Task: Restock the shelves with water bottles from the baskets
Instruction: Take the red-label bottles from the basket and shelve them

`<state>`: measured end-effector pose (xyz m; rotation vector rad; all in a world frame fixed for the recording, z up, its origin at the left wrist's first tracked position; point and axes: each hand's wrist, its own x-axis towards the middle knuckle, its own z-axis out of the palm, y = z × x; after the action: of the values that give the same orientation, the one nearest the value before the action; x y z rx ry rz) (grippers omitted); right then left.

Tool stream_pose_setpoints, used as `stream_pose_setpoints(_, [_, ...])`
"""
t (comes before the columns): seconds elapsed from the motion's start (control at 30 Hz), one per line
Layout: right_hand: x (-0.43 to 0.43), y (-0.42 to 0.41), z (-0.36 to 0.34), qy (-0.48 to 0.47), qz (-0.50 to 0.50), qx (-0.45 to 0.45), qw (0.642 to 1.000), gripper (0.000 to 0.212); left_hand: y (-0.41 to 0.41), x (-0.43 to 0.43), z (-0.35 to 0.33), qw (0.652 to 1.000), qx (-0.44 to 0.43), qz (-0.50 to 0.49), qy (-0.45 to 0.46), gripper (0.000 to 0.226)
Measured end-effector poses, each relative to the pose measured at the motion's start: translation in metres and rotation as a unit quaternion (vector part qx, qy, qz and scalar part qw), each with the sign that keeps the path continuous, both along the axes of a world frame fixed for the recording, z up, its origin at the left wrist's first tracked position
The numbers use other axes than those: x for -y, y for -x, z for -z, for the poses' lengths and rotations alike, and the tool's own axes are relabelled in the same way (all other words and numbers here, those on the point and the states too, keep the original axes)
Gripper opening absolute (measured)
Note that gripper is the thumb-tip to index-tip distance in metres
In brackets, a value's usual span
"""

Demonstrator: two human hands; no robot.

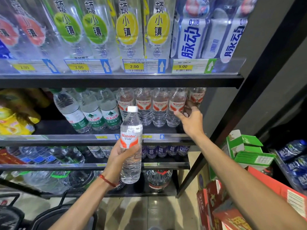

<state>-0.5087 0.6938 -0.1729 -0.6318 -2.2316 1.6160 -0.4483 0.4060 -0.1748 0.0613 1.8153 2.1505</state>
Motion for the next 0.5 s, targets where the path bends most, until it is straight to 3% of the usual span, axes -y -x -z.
stream_pose_setpoints(0.07, [0.006, -0.016, -0.005, -0.069, -0.007, 0.008, 0.998, 0.061, 0.0, 0.0, -0.003, 1.0, -0.011, 0.01, 0.022, 0.097])
stream_pose_setpoints(0.13, [0.016, -0.037, -0.012, -0.2, -0.008, 0.036, 0.979, 0.062, 0.001, 0.002, -0.005, 0.999, -0.023, 0.023, 0.033, 0.086])
stream_pose_setpoints(0.3, [0.043, -0.085, -0.035, -0.44, -0.047, 0.064, 0.894, 0.051, 0.011, 0.016, -0.015, 0.996, -0.061, 0.045, 0.039, 0.072])
stream_pose_setpoints(0.4, [0.055, -0.097, -0.04, -0.506, -0.096, 0.093, 0.852, 0.058, 0.022, 0.025, -0.023, 0.992, -0.092, 0.061, 0.06, 0.073])
stream_pose_setpoints(0.5, [0.065, -0.101, -0.043, -0.511, -0.122, 0.112, 0.843, 0.062, 0.032, 0.031, -0.033, 0.98, -0.146, 0.074, 0.11, 0.066])
